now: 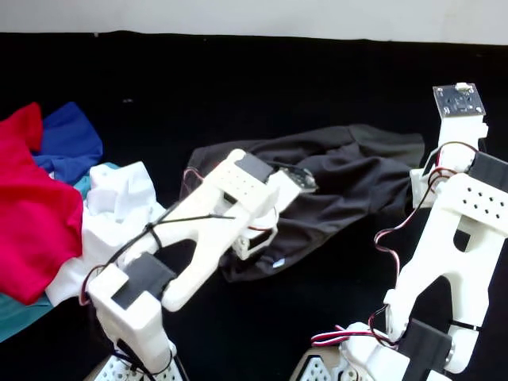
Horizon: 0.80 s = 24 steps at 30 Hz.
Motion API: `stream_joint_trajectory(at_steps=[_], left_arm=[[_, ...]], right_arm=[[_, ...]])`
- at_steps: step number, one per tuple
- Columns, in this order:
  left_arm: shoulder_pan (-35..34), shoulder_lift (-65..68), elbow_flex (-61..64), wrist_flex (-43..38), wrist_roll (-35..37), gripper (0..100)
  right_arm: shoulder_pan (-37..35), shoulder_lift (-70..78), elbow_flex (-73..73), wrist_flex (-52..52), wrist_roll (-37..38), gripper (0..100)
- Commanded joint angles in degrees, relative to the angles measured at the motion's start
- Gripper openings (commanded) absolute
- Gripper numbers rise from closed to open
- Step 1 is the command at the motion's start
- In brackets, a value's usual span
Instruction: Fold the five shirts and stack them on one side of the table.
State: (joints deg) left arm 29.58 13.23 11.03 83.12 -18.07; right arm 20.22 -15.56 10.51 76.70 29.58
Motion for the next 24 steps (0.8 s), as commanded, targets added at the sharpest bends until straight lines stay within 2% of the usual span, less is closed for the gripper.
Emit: stream_joint_trajectory(at_steps=[1,7,12,17,20,24], left_arm=[[0.7,1.7,-1.8,-1.8,-0.4,15],[1.2,2.6,-5.5,-1.8,-0.4,15],[1.2,3.1,-13.5,3.4,-0.3,24],[1.1,3.3,-10.3,3.3,-0.4,26],[1.2,3.3,-5.8,0.4,-0.5,26],[0.8,3.3,2.5,-9.9,-0.5,26]], right_arm=[[0.5,-1.5,-0.3,0.0,0.6,0.5],[0.5,-1.5,-0.3,0.0,0.6,0.5],[0.7,-1.5,-0.3,0.0,0.6,0.5],[0.9,-1.6,-0.3,0.0,0.7,0.5],[0.9,-1.6,-0.3,0.0,0.7,0.5],[0.7,-1.5,-0.3,0.0,0.7,0.5]])
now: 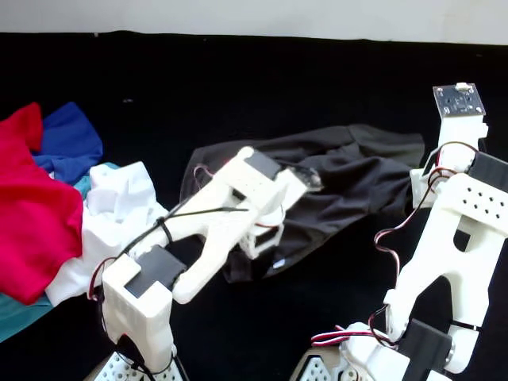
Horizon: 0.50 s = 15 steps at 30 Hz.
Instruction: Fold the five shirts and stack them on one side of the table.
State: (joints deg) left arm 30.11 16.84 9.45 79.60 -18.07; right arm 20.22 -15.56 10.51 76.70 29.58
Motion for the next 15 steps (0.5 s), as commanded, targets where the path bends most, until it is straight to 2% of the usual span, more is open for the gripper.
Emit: stream_joint_trajectory(at_steps=[1,3,6,8,12,15], left_arm=[[0.3,-0.3,6.1,-9.0,-0.5,26],[0.6,-0.5,8.5,-12.0,-0.5,26],[0.9,-1.0,8.7,-12.1,-0.5,25],[0.9,-1.1,8.4,-11.2,-0.5,22],[0.7,-1.1,2.8,-4.4,-0.6,0],[0.1,-1.1,-3.8,3.2,-0.6,1]], right_arm=[[0.7,-1.5,-0.3,0.0,0.7,0.5],[0.7,-1.5,-0.3,0.0,0.7,0.5],[0.9,-1.5,-0.3,0.0,0.7,0.5],[0.9,-1.5,-0.3,0.0,0.7,0.5],[0.9,-1.5,-0.3,0.0,0.7,0.5],[0.9,-1.5,-0.3,-0.2,0.6,0.5]])
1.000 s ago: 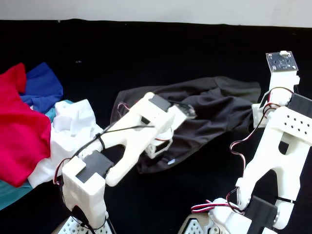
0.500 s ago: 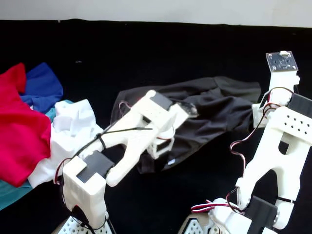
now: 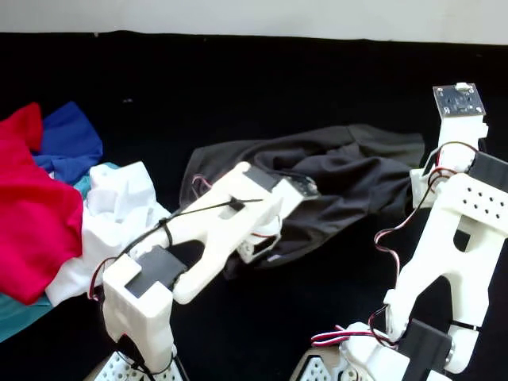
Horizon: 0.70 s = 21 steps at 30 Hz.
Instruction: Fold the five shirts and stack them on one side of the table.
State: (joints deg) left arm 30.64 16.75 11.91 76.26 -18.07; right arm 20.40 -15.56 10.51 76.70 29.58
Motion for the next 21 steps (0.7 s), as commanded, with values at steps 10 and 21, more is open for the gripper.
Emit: stream_joint_trajectory(at_steps=[10,21], left_arm=[[1.7,-0.2,-17.3,20.0,-0.3,6],[7.4,-4.7,-12.8,17.7,-0.5,19]], right_arm=[[0.7,-1.5,-0.3,-0.2,0.6,0.5],[0.7,-1.5,-0.3,-0.2,0.6,0.5]])
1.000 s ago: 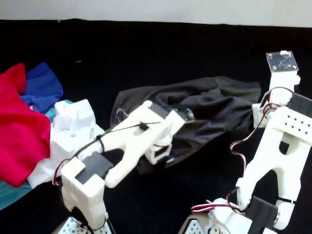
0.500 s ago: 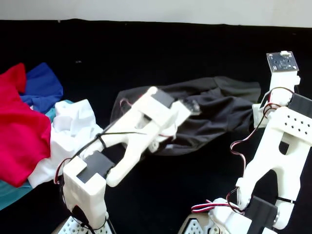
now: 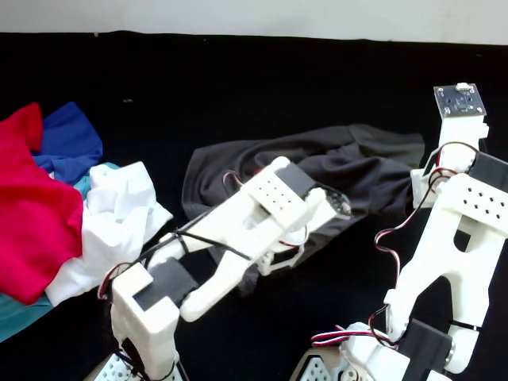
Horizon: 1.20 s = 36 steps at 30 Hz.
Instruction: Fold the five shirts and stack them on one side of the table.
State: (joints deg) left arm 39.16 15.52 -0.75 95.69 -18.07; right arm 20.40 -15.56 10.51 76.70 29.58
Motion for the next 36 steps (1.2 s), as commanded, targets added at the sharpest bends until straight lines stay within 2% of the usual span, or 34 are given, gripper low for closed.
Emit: stream_joint_trajectory(at_steps=[1,4,10,18,26,28,31,36], left_arm=[[-2.2,-3.6,0.3,-3.2,-0.5,19],[-4.7,-2.4,3.3,-7.9,-0.5,19],[-3.5,1.9,8.9,-14.1,-0.3,19],[0.5,4.8,9.1,-14.9,6.7,23],[0.2,9.5,8.4,-16.0,6.6,22],[0.2,9.3,7.6,-15.6,6.6,17],[-0.7,8.2,5.6,-13.9,3.7,0],[-6.7,4.8,0.7,-7.3,1.0,1]], right_arm=[[0.7,-1.5,-0.3,-0.2,0.6,0.5],[0.7,-1.5,-0.3,-0.2,0.6,0.5],[0.5,-1.5,-0.4,-0.3,0.6,0.5],[0.4,-1.5,-0.4,-0.3,0.6,0.5],[0.7,-1.5,-0.4,-0.3,0.6,0.5],[0.7,-1.5,-0.4,-0.3,0.6,0.5],[0.7,-1.7,-0.4,-0.3,0.5,0.5],[0.4,-1.5,1.9,-1.2,-0.9,0.5]])
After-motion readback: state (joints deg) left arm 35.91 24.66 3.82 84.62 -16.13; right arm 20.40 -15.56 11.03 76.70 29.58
